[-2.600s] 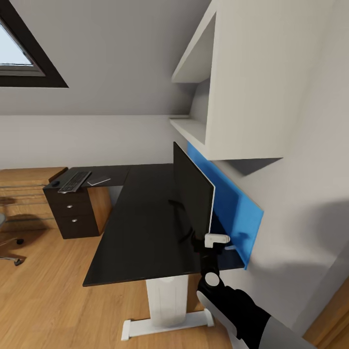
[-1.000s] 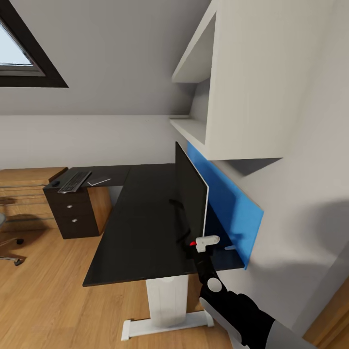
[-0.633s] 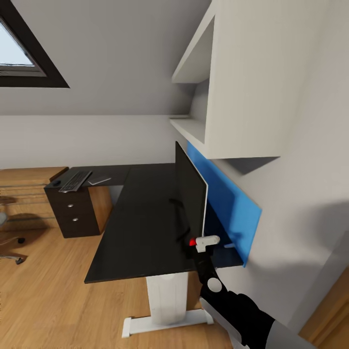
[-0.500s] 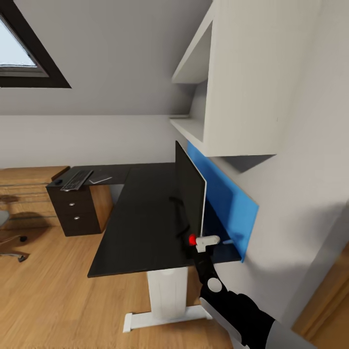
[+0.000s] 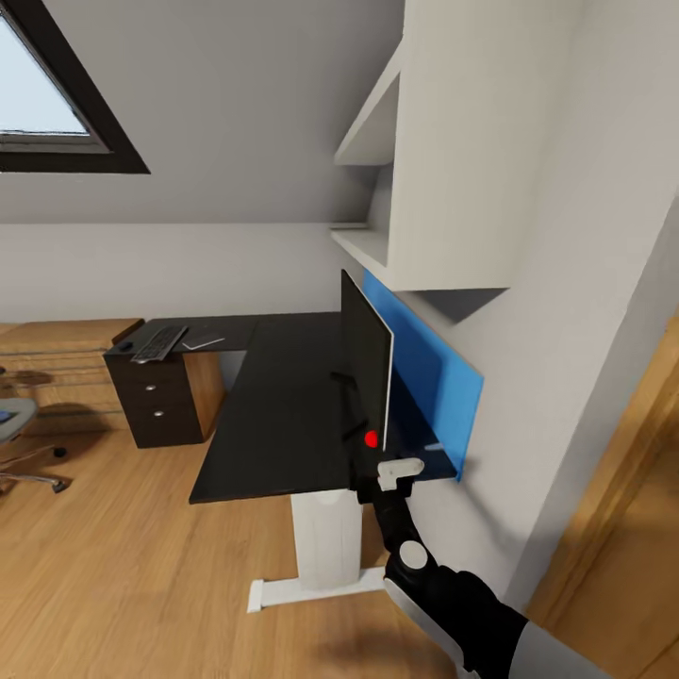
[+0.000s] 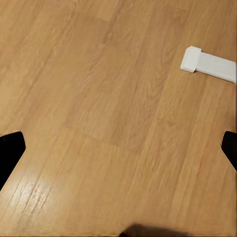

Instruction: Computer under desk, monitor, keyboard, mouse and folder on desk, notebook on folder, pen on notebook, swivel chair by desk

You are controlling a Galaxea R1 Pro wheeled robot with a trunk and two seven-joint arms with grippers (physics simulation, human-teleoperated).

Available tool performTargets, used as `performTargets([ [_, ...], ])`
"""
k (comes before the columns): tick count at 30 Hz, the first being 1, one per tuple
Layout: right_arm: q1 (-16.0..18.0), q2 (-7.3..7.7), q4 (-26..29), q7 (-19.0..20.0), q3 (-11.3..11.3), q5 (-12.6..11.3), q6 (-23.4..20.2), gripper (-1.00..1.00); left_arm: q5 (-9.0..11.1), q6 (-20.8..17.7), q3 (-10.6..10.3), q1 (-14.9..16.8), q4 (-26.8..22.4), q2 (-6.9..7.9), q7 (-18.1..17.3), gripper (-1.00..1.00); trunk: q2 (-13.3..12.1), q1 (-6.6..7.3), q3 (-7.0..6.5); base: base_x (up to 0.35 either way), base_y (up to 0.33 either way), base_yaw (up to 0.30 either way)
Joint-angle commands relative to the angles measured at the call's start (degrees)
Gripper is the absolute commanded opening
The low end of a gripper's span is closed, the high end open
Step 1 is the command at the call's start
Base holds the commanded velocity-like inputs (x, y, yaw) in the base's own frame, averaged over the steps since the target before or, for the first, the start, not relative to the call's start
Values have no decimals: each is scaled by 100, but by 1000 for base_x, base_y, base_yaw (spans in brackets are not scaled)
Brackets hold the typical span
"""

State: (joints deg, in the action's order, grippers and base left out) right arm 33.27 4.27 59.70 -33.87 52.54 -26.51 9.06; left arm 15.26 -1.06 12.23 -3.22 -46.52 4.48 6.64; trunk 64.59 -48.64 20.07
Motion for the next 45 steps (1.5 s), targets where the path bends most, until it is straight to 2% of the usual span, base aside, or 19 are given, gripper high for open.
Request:
performTargets([
  [1, 9, 4, -22, -27, 30, -61, 44, 100, 56, -11, -10, -3, 20, -31, 22, 100, 4, 1, 6, -205, 0, 0],
  [19, 4, -38, -171, -13, 40, -59, 158, 100, 55, 490, -10, -3, 522, -43, 18, 100, 4, 1, 6, -297, 0, 0],
  [23, 4, -168, -300, 0, 26, -52, 162, 100, 56, 608, -3, -3, 529, -37, 28, 100, 4, 1, 6, -50, 0, 0],
  [34, 2, -522, -653, 3, 59, -92, 498, 100, 56, 616, -1, -3, 530, -39, 30, 100, 4, 1, 6, -4, 0, 0],
  [35, -1, -637, -2885, 7, 61, -105, 752, 100, 56, 616, -1, -3, 530, -39, 30, 100, 4, 1, 6, 0, 0, 0],
  [37, -3, -656, -3191, 56, 62, -117, 829, 100, 56, 616, 0, -3, 530, -42, 30, 100, 4, 1, 6, 0, 0, 0],
  [39, -9, -709, -3648, 270, 62, -128, 1036, 100, 55, 616, 4, -3, 528, -43, 30, 100, 4, 1, 6, 0, 0, 0],
  [42, -16, -930, -4752, 1072, 53, -136, 1584, 100, 49, 617, 0, -3, 522, -44, 30, 100, 4, 1, 6, 0, 0, 0],
  [45, -25, -1009, -5170, 1417, 49, -139, 1835, 100, 48, 617, -1, -3, 522, -44, 30, 100, 4, 1, 6, 0, 0, 0],
])
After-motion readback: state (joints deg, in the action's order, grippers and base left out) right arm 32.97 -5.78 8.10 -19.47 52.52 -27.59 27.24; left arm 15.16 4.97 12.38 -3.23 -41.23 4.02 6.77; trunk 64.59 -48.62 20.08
